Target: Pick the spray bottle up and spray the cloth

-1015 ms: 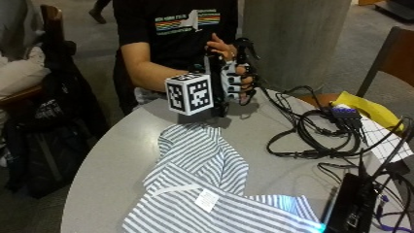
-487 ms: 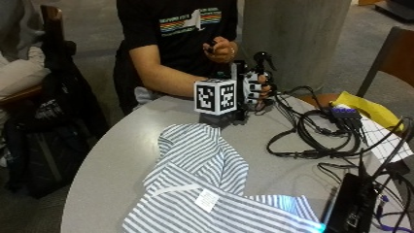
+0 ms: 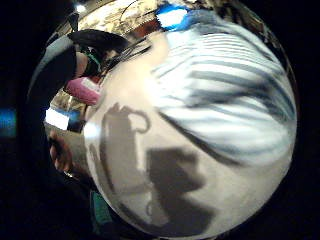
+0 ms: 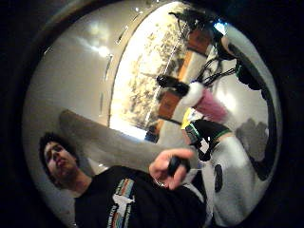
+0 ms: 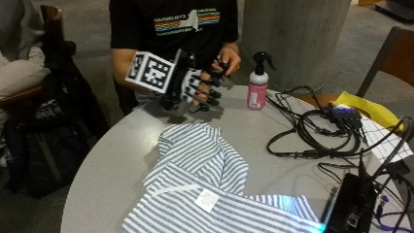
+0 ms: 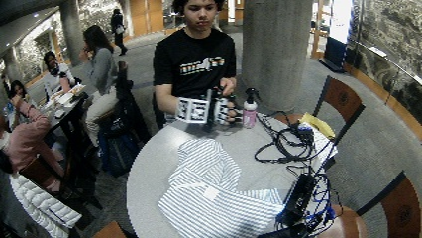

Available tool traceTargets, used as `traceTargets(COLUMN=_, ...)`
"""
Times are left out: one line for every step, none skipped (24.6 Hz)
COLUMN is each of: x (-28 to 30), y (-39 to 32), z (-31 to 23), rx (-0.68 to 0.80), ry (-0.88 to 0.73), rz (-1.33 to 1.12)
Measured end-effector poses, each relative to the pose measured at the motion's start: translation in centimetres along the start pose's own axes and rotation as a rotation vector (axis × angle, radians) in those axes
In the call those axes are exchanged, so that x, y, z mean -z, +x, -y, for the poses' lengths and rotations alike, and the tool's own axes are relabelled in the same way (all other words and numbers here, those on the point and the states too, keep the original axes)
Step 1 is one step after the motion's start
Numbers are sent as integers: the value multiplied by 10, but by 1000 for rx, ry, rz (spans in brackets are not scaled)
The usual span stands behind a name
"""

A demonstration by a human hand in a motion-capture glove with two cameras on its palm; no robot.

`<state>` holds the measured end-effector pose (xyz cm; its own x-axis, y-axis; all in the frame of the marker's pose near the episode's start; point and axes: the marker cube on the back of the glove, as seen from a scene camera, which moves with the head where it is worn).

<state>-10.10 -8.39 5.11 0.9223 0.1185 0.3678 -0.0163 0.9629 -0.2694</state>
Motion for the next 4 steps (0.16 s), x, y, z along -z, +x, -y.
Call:
traceTargets(x=16, y=8, z=-5, rx=-18, ry=57, rz=-59)
traceTargets(x=30, y=16, z=-10, rx=-39, ry=90, rz=-109)
traceTargets(x=42, y=22, z=-16, rx=-60, ry=99, rz=-146)
traceTargets(x=48, y=26, z=-20, rx=-74, ry=96, rz=-165)
